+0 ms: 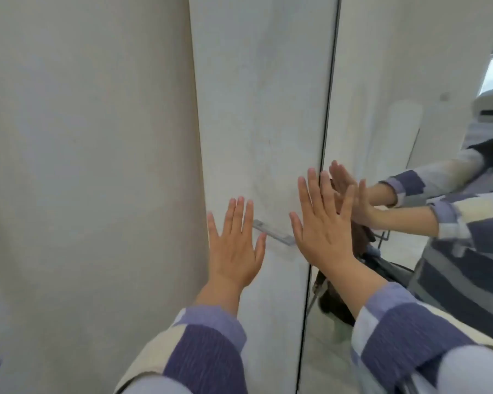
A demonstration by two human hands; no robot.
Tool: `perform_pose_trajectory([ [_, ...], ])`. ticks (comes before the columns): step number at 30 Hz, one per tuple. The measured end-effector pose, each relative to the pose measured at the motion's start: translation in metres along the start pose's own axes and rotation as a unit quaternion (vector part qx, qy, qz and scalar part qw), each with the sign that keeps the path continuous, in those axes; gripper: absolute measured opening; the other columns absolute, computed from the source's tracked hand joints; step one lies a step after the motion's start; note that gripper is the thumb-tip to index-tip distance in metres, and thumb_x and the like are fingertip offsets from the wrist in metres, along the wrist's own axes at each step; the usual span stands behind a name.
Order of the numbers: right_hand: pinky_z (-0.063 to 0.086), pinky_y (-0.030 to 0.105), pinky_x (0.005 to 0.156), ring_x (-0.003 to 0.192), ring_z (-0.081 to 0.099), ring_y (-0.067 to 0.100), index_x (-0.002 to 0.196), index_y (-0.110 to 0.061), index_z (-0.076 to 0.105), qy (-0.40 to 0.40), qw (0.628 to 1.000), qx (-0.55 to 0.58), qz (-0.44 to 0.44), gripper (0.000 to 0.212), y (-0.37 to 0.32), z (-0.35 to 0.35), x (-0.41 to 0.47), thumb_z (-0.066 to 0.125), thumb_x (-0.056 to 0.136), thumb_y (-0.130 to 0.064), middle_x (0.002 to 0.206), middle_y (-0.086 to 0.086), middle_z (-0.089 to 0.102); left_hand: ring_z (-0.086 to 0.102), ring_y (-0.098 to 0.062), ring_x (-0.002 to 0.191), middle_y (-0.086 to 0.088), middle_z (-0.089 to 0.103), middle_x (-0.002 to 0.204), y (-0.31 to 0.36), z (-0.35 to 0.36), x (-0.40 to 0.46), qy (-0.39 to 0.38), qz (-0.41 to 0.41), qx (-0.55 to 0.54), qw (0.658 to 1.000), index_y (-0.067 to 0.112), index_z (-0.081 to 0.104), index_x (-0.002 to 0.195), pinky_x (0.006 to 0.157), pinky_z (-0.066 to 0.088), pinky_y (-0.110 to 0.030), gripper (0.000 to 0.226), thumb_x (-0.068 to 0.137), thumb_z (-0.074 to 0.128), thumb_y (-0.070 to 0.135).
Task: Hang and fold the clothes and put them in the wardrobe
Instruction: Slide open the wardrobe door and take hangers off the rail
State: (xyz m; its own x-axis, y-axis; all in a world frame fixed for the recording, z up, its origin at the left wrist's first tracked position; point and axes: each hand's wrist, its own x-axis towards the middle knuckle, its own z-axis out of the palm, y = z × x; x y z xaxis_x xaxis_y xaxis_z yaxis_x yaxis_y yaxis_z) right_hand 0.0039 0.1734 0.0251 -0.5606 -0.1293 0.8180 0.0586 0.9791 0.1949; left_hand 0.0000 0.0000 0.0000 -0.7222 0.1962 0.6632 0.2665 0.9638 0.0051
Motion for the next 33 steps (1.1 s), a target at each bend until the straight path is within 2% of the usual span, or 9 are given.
perform_pose_trajectory([
  [3,0.002,0.06,0.115,0.147,-0.002,0.029,0.151,-0.005,0.003,0.005,0.998,-0.032,0.051,0.068,0.018,0.016,0.003,0.029,0.094,-0.031,0.16,0.012,-0.004,-0.003,-0.02,0.147,-0.004,0.008,0.16,0.019,0.026,0.017,-0.096,0.014,-0.001,0.995,0.016,0.018,0.15,0.115,-0.006,-0.054,0.07,0.09,0.001,0.049],
  [6,-0.005,0.051,0.118,0.147,0.003,0.027,0.151,-0.003,0.006,0.009,0.996,-0.077,0.051,0.062,0.035,0.036,-0.005,0.03,0.097,-0.023,0.16,0.012,0.004,0.032,-0.024,0.134,-0.006,0.042,0.139,0.04,0.048,0.035,-0.126,0.057,0.01,0.99,0.014,0.043,0.132,0.113,0.013,-0.051,0.067,0.088,0.003,0.046],
  [9,-0.015,0.05,0.115,0.147,0.006,0.025,0.151,-0.006,0.008,0.012,0.991,-0.122,0.059,0.062,0.034,0.044,-0.005,0.033,0.098,-0.026,0.16,0.01,0.006,0.053,-0.027,0.11,-0.008,0.059,0.117,0.054,0.064,0.052,-0.155,0.08,0.003,0.985,0.011,0.053,0.117,0.103,0.031,-0.044,0.045,0.098,0.023,0.038],
  [12,-0.007,0.056,0.115,0.147,0.005,0.022,0.152,-0.01,0.004,0.029,0.983,-0.157,0.089,0.064,0.025,0.05,-0.003,0.033,0.098,-0.029,0.16,0.006,0.003,0.066,-0.023,0.079,-0.01,0.067,0.086,0.048,0.075,0.058,-0.052,0.132,-0.031,0.989,0.008,0.062,0.09,0.064,0.05,-0.028,0.019,0.092,0.049,0.022],
  [15,0.001,0.057,0.116,0.147,0.006,0.022,0.152,-0.011,0.008,0.028,0.978,-0.181,0.1,0.061,0.022,0.05,-0.004,0.03,0.098,-0.03,0.159,0.004,0.003,0.056,-0.019,0.041,-0.004,0.056,0.048,0.037,0.095,0.058,0.036,0.156,-0.073,0.984,0.014,0.055,0.057,0.037,0.037,-0.02,0.026,0.08,0.059,0.026],
  [19,0.007,0.058,0.115,0.147,0.006,0.023,0.152,-0.012,0.01,0.008,0.978,-0.175,0.11,0.058,0.017,0.043,-0.004,0.024,0.1,-0.031,0.159,0.004,0.003,0.057,-0.021,0.045,-0.006,0.058,0.052,0.032,0.092,0.056,-0.02,0.16,-0.076,0.984,0.013,0.058,0.062,0.042,0.04,-0.022,0.025,0.077,0.07,0.029],
  [22,0.009,0.06,0.114,0.147,0.004,0.024,0.152,-0.012,0.006,-0.014,0.979,-0.169,0.112,0.056,0.015,0.037,-0.003,0.015,0.1,-0.03,0.16,0.005,0.001,0.063,-0.027,0.065,-0.009,0.063,0.069,0.021,0.083,0.046,-0.059,0.162,-0.128,0.977,0.011,0.059,0.079,0.057,0.045,-0.03,0.045,0.091,0.022,0.033],
  [26,0.003,0.059,0.115,0.147,-0.008,0.024,0.152,-0.012,-0.002,-0.05,0.98,-0.157,0.113,0.059,0.015,0.035,-0.004,0.02,0.1,-0.031,0.159,0.005,-0.011,0.052,-0.02,0.066,-0.001,0.056,0.07,-0.01,0.072,0.02,-0.009,0.158,-0.221,0.962,0.019,0.044,0.075,0.061,0.033,-0.029,0.032,0.089,0.04,0.048],
  [33,0.001,0.06,0.115,0.147,-0.011,0.028,0.151,-0.009,-0.006,-0.08,0.979,-0.118,0.143,0.067,0.003,0.018,-0.001,0.019,0.097,-0.04,0.159,0.01,-0.012,0.045,-0.012,0.073,0.007,0.048,0.08,-0.036,0.052,-0.004,-0.042,0.113,-0.189,0.975,0.022,0.042,0.085,0.066,0.035,-0.022,0.061,0.071,0.042,0.081],
])
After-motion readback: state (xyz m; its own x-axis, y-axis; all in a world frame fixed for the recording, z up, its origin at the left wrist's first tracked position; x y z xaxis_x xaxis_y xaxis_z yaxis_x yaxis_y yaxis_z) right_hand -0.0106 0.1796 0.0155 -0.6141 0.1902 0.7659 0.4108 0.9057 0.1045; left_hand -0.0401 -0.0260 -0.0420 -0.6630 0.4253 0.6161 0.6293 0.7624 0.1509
